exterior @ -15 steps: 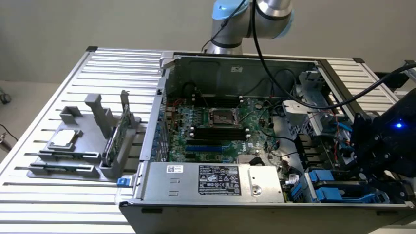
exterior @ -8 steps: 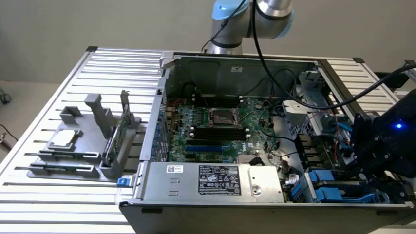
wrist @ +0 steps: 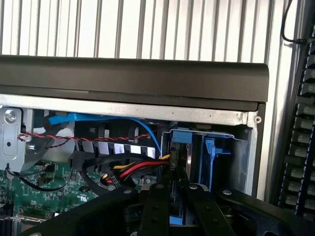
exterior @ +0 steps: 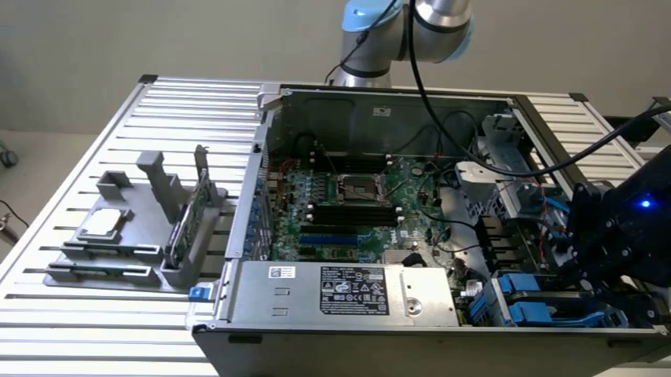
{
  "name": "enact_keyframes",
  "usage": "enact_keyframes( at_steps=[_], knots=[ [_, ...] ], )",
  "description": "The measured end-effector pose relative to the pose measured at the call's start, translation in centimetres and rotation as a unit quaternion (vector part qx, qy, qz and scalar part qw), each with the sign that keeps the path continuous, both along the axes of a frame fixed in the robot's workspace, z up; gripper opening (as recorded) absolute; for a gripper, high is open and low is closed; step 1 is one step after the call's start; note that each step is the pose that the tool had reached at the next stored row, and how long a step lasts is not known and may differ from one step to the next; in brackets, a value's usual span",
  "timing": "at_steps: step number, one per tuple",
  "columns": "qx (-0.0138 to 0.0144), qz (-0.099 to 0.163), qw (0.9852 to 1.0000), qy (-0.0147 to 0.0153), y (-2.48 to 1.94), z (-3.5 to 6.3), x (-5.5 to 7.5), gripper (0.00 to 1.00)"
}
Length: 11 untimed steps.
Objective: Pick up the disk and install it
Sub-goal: 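Insert the first disk wire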
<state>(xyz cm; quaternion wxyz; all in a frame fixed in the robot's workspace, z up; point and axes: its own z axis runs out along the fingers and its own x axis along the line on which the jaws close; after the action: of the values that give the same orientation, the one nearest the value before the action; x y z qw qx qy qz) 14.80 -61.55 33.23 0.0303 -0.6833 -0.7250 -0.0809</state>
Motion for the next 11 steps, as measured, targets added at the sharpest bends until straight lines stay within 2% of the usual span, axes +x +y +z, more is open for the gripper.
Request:
enact_keyframes(
  at_steps=[11],
  knots=[
    [-0.0012, 0.0, 1.0, -0.0001, 0.0, -0.05, -0.05, 0.19]
  ],
)
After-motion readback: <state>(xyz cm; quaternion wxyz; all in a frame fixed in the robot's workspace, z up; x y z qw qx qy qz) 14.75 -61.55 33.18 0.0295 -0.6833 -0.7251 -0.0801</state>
